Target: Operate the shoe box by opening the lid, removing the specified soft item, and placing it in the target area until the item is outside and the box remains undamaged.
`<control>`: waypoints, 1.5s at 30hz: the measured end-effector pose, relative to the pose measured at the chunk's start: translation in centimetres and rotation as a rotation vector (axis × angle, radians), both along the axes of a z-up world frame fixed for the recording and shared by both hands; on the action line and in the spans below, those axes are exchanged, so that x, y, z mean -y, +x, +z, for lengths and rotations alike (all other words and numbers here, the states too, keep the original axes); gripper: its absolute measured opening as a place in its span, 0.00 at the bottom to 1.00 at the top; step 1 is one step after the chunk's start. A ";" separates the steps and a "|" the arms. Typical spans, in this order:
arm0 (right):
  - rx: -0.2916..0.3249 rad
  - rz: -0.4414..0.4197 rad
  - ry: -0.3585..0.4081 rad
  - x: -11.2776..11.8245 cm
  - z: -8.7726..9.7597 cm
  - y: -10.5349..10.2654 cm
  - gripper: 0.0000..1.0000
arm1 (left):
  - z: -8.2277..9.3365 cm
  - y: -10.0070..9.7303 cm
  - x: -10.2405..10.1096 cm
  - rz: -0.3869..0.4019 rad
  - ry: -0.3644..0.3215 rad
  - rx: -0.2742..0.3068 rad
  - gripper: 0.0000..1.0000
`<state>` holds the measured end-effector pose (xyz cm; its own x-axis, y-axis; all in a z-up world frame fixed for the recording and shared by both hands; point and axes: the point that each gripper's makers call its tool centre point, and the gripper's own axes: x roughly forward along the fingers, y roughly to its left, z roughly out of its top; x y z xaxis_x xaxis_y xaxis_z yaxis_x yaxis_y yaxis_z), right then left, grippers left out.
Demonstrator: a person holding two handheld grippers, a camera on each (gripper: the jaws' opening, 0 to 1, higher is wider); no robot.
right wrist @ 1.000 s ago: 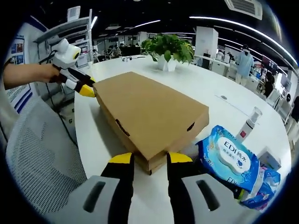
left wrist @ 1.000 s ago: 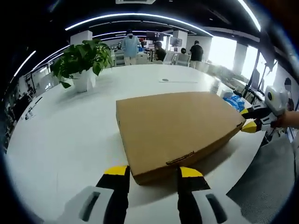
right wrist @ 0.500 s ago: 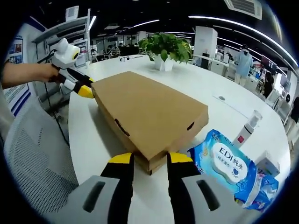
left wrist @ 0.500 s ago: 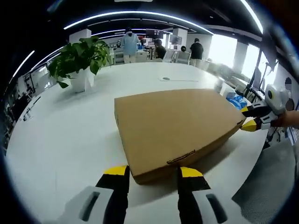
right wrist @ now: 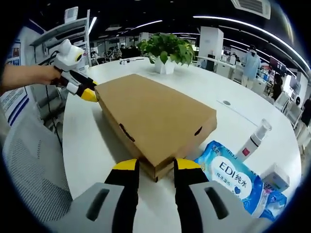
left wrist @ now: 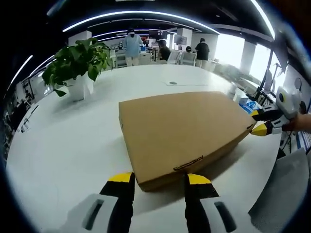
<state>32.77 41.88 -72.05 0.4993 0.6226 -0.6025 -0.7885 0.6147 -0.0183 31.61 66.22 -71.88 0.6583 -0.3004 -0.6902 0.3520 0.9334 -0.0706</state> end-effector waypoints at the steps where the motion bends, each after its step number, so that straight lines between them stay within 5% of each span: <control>1: 0.001 -0.001 -0.002 0.0 0.0 0.3 0.26 | 0.0 0.2 0.0 -0.001 0.000 0.000 0.41; 23: 0.001 -0.018 -0.026 0.2 0.1 3.6 0.26 | 0.1 3.3 0.2 -0.006 -0.017 0.005 0.41; 33: -0.003 -0.013 -0.012 0.2 0.3 3.4 0.29 | 0.2 3.3 0.3 -0.007 -0.016 0.011 0.41; 45: 0.050 -0.063 0.033 1.8 2.9 2.2 0.36 | 2.0 2.1 1.0 0.000 -0.025 0.072 0.56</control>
<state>34.98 40.13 -69.18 0.5669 0.6080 -0.5558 -0.7470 0.6639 -0.0357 33.75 65.22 -69.84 0.7060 -0.3169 -0.6333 0.3571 0.9316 -0.0681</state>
